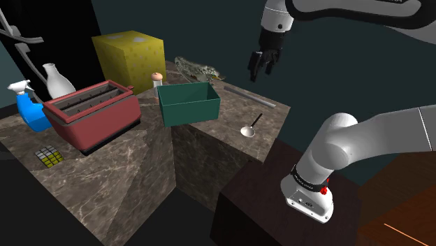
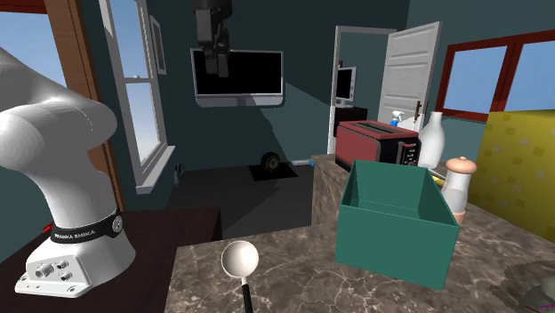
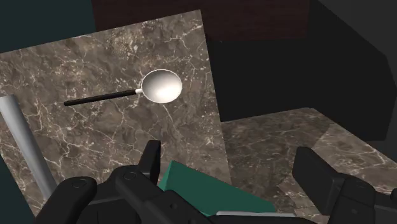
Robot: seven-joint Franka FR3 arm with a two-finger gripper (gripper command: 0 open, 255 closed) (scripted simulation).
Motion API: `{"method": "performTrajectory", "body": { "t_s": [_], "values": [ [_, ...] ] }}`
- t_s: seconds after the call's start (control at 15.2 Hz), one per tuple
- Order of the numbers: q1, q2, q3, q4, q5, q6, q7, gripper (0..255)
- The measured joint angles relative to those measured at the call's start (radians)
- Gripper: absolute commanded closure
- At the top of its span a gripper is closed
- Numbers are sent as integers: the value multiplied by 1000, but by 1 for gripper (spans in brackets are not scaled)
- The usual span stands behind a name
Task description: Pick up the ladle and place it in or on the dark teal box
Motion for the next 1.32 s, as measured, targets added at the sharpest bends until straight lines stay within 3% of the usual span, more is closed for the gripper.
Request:
{"method": "performTrajectory", "body": {
  "t_s": [0.26, 0.79, 1.32],
  "values": [
    [-31, 6, -1, -60, 0, 73, 54, 0],
    [-156, 70, -11, -255, -4, 362, 258, 0],
    [-293, 241, -24, -369, -17, 676, 461, 0]
  ]
}}
